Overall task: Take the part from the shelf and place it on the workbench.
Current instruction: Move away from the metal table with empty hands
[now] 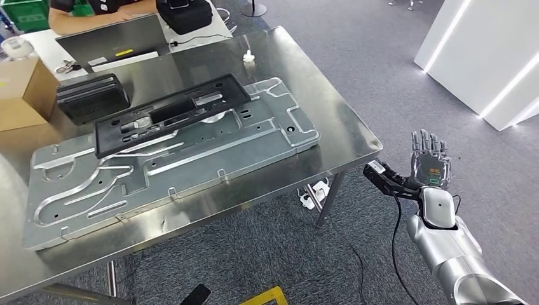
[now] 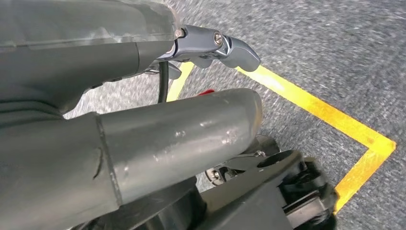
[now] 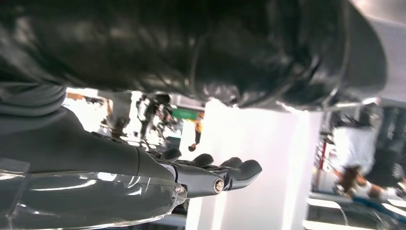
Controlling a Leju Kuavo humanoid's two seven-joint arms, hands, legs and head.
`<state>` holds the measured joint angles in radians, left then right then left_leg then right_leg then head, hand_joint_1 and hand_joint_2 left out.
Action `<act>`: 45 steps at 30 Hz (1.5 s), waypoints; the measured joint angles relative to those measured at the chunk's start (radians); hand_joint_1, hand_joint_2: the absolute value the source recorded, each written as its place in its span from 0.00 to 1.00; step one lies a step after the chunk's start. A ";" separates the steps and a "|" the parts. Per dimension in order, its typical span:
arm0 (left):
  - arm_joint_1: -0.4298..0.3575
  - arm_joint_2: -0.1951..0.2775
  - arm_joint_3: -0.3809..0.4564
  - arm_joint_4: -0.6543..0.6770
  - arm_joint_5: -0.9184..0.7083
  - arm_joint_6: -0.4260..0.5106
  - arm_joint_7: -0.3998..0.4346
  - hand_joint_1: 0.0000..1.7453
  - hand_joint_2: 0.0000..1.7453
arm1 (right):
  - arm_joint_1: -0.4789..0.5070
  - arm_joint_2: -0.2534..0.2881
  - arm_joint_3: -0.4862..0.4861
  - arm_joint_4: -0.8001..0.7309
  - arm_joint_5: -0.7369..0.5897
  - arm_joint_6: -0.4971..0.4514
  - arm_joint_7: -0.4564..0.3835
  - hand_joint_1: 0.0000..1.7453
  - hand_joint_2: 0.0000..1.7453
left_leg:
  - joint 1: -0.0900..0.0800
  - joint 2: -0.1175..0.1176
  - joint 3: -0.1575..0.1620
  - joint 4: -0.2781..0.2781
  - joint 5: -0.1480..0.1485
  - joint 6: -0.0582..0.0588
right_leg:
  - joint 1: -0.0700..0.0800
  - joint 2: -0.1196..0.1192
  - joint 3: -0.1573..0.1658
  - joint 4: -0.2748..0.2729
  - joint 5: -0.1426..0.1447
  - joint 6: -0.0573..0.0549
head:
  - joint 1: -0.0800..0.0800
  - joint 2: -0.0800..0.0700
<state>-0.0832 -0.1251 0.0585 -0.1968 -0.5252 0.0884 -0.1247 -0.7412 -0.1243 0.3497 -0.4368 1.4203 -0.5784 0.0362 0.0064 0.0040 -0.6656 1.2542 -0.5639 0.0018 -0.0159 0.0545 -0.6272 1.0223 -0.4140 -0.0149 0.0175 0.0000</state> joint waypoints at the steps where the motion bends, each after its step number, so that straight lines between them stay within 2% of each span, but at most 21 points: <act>1: 0.000 0.000 0.000 0.000 -0.004 0.000 0.000 0.00 0.00 | 0.008 0.004 0.000 0.000 -0.004 0.003 0.000 0.00 0.00 | 0.003 -0.012 0.029 -0.063 0.038 0.001 | -0.001 0.013 -0.001 0.004 0.000 0.002 | 0.000 0.000; 4: 0.002 0.000 0.001 0.000 -0.009 0.000 0.000 0.00 0.00 | 0.025 0.018 0.000 0.000 -0.009 0.003 0.000 0.00 0.00 | 0.008 -0.074 0.094 -0.212 0.091 0.006 | -0.003 0.048 -0.013 0.012 0.003 0.018 | 0.001 0.000; 7: 0.002 0.000 0.001 0.000 -0.010 -0.001 0.001 0.00 0.00 | 0.043 0.022 0.000 0.000 -0.024 0.002 -0.005 0.00 0.00 | 0.006 -0.057 0.099 -0.231 0.097 0.020 | -0.008 0.078 -0.025 0.005 0.015 0.042 | 0.000 0.000; 9: 0.000 0.000 0.002 0.000 -0.010 -0.003 0.002 0.00 0.00 | 0.064 0.025 -0.002 0.000 -0.058 -0.001 -0.021 0.00 0.00 | 0.010 -0.033 0.105 -0.247 0.108 0.035 | -0.005 0.045 -0.039 0.031 -0.005 0.051 | 0.004 0.000; 11: 0.003 0.001 0.006 0.000 -0.006 -0.004 0.000 0.00 0.00 | 0.100 0.038 -0.013 0.000 -0.118 -0.003 -0.047 0.00 0.00 | 0.008 -0.010 0.108 -0.256 0.113 0.044 | 0.000 -0.017 -0.084 0.132 -0.064 0.056 | 0.008 0.000; 14: 0.016 0.001 0.021 0.000 0.012 0.000 -0.012 0.00 0.00 | 0.221 0.080 -0.053 0.005 -0.244 0.001 -0.085 0.00 0.00 | 0.004 0.023 0.107 -0.256 0.111 0.046 | -0.002 -0.048 -0.136 0.263 -0.113 0.060 | 0.009 0.000; 18: 0.028 0.001 0.040 0.000 0.023 0.006 -0.027 0.00 0.00 | 0.377 0.131 -0.117 0.027 -0.319 -0.012 -0.112 0.00 0.00 | -0.002 0.063 0.107 -0.249 0.101 0.035 | 0.004 -0.104 -0.012 0.049 -0.032 0.045 | 0.009 0.000; 20: 0.030 0.001 0.045 0.000 0.024 0.007 -0.029 0.00 0.00 | 0.398 0.144 -0.138 0.036 -0.332 -0.003 -0.113 0.00 0.00 | -0.008 0.087 0.110 -0.246 0.094 0.024 | 0.012 -0.119 0.011 0.000 -0.024 0.033 | 0.009 0.000; 22: 0.029 0.001 0.050 0.000 0.029 0.010 -0.031 0.00 0.00 | 0.418 0.151 -0.164 0.048 -0.376 0.044 -0.099 0.00 0.00 | -0.009 0.106 0.119 -0.249 0.089 0.012 | 0.011 -0.093 0.013 -0.003 -0.020 0.021 | 0.008 0.000; 24: 0.029 0.000 0.060 0.000 0.040 0.020 -0.035 0.00 0.00 | 0.460 0.159 -0.203 0.070 -0.463 0.111 -0.076 0.00 0.00 | -0.006 0.080 0.120 -0.229 0.064 0.000 | 0.005 -0.075 0.023 -0.015 -0.015 0.010 | 0.008 0.000; 26: 0.034 0.000 0.076 0.000 0.057 0.032 -0.037 0.00 0.00 | 0.524 0.172 -0.268 0.112 -0.570 0.181 -0.029 0.00 0.00 | -0.002 0.029 0.085 -0.136 0.001 -0.008 | 0.002 -0.064 0.028 -0.021 -0.014 0.002 | 0.007 0.000; 28: 0.046 0.000 0.095 0.001 0.069 0.040 -0.035 0.00 0.00 | 0.597 0.183 -0.347 0.161 -0.654 0.278 0.087 0.00 0.00 | -0.001 0.009 0.032 -0.011 -0.059 -0.012 | 0.003 -0.049 0.028 -0.020 -0.016 -0.002 | 0.007 0.000; 29: 0.053 0.001 0.102 0.002 0.070 0.044 -0.031 0.00 0.00 | 0.633 0.188 -0.382 0.181 -0.684 0.324 0.162 0.00 0.00 | -0.001 0.007 0.020 0.018 -0.063 -0.012 | 0.004 -0.037 0.028 -0.018 -0.016 -0.003 | 0.007 0.000; 31: 0.063 0.002 0.113 0.002 0.067 0.049 -0.026 0.00 0.00 | 0.687 0.197 -0.439 0.206 -0.733 0.379 0.283 0.00 0.00 | 0.001 -0.001 0.050 -0.040 -0.013 -0.009 | 0.004 -0.006 0.025 -0.013 -0.017 -0.003 | 0.007 0.000; 33: 0.066 0.006 0.120 0.003 0.056 0.051 -0.023 0.00 0.00 | 0.709 0.213 -0.494 0.216 -0.764 0.389 0.317 0.00 0.00 | 0.004 -0.048 0.113 -0.175 0.046 0.000 | 0.003 0.031 0.019 -0.004 -0.016 0.000 | 0.007 0.000; 35: 0.063 0.011 0.123 0.004 0.041 0.050 -0.019 0.00 0.00 | 0.713 0.227 -0.541 0.220 -0.776 0.382 0.292 0.00 0.00 | 0.004 -0.089 0.144 -0.245 0.061 0.008 | 0.000 0.064 0.010 0.003 -0.013 0.012 | 0.007 0.000; 38: 0.052 0.014 0.123 0.004 0.018 0.048 -0.015 0.00 0.00 | 0.717 0.240 -0.585 0.227 -0.779 0.365 0.219 0.00 0.00 | 0.002 -0.063 0.152 -0.258 0.068 0.023 | -0.006 0.090 0.001 0.002 -0.005 0.035 | 0.007 0.000; 40: 0.050 0.016 0.124 0.004 0.001 0.048 -0.024 0.00 0.00 | 0.717 0.247 -0.610 0.231 -0.775 0.349 0.132 0.00 0.00 | 0.004 -0.036 0.158 -0.273 0.081 0.037 | -0.002 0.040 -0.022 0.047 -0.037 0.042 | 0.010 0.000; 42: 0.052 0.016 0.124 0.004 -0.011 0.049 -0.042 0.00 0.00 | 0.709 0.251 -0.632 0.233 -0.776 0.335 0.041 0.00 0.00 | 0.001 -0.007 0.156 -0.277 0.086 0.045 | -0.001 -0.025 -0.074 0.163 -0.108 0.048 | 0.013 0.000; 44: 0.053 0.018 0.124 0.004 -0.019 0.047 -0.057 0.00 0.00 | 0.700 0.254 -0.653 0.235 -0.780 0.330 0.002 0.00 0.00 | -0.002 0.024 0.153 -0.276 0.086 0.045 | -0.005 -0.045 -0.113 0.261 -0.150 0.056 | 0.013 0.000; 45: 0.051 0.020 0.124 0.004 -0.024 0.045 -0.060 0.00 0.00 | 0.698 0.255 -0.662 0.236 -0.780 0.331 0.007 0.00 0.00 | -0.002 0.039 0.152 -0.276 0.085 0.044 | -0.007 -0.050 -0.108 0.266 -0.145 0.059 | 0.013 0.000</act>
<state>-0.0320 -0.1054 0.1820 -0.1927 -0.5492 0.1332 -0.1845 -0.0430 0.1302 -0.3118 -0.2010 0.6401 -0.2471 0.0435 0.0042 0.0428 -0.5135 0.9786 -0.4788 0.0455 -0.0231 0.0045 -0.7352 1.2882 -0.5593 0.0440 0.0304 0.0000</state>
